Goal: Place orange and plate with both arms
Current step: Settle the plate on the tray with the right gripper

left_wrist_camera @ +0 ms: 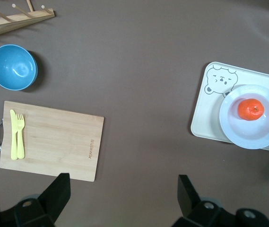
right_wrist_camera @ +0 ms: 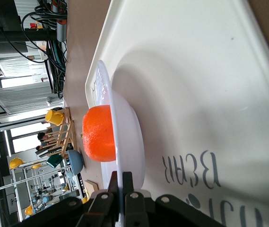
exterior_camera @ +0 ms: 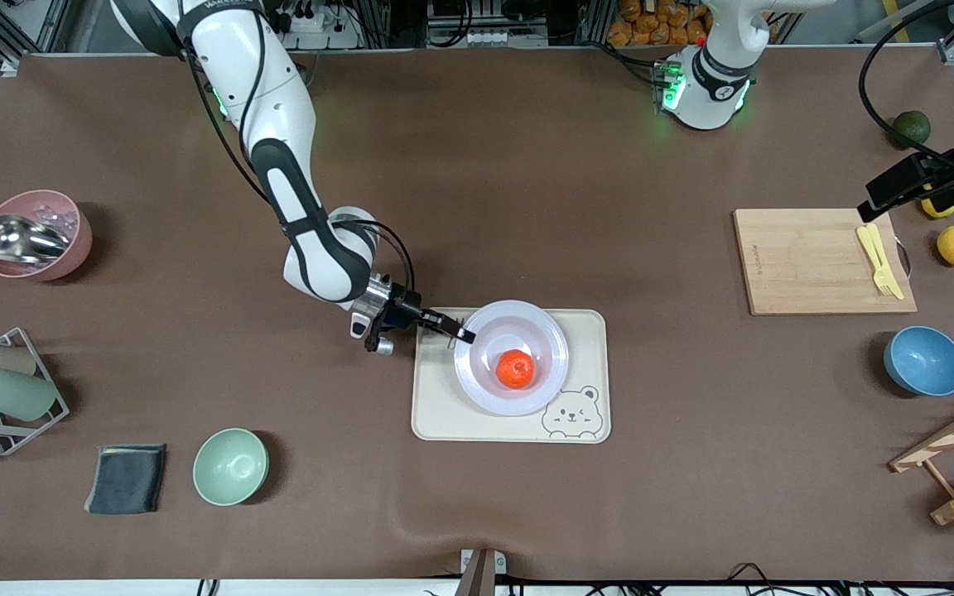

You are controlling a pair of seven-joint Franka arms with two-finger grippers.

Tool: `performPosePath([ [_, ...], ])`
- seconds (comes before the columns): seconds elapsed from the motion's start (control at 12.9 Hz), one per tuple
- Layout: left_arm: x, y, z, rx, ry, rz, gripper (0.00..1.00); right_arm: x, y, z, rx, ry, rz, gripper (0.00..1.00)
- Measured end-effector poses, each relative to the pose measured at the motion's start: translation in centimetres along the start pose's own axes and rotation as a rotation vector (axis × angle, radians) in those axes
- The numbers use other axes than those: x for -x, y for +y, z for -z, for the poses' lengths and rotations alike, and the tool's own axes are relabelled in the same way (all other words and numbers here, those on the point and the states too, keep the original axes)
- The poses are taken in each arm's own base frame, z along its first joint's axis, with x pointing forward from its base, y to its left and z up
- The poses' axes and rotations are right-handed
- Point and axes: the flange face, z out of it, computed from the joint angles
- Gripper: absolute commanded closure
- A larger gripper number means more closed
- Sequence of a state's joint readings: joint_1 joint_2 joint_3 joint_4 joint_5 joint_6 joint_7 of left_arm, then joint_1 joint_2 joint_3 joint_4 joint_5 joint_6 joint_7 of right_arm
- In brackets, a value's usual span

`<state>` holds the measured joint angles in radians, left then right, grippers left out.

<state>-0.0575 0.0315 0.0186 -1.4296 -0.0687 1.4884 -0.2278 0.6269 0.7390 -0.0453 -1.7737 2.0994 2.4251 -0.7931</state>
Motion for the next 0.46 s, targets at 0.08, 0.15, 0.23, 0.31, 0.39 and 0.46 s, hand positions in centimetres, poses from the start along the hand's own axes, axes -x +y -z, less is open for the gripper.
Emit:
performPosePath([
  [0.08, -0.02, -0.07, 0.00, 0.000, 0.000, 0.001, 0.00, 0.00, -0.13, -0.08, -0.001, 0.000, 0.001, 0.98],
  [0.15, -0.01, -0.05, 0.00, 0.000, 0.000, 0.001, 0.00, -0.05, -0.16, -0.10, -0.001, 0.002, 0.001, 0.77],
  [0.23, 0.00, 0.01, 0.00, 0.000, 0.000, 0.000, 0.00, -0.12, -0.16, -0.10, 0.000, 0.004, 0.001, 0.51],
  [0.31, 0.02, 0.11, -0.01, 0.000, 0.000, -0.002, 0.00, -0.16, -0.08, -0.08, 0.003, 0.006, 0.000, 0.50],
  [0.39, 0.04, 0.22, -0.01, 0.000, 0.000, -0.004, 0.00, -0.22, 0.05, -0.05, 0.007, 0.010, -0.001, 0.42],
  [0.46, 0.06, 0.31, -0.01, 0.001, 0.001, -0.006, 0.00, -0.27, 0.16, -0.03, 0.010, 0.011, -0.003, 0.37],
])
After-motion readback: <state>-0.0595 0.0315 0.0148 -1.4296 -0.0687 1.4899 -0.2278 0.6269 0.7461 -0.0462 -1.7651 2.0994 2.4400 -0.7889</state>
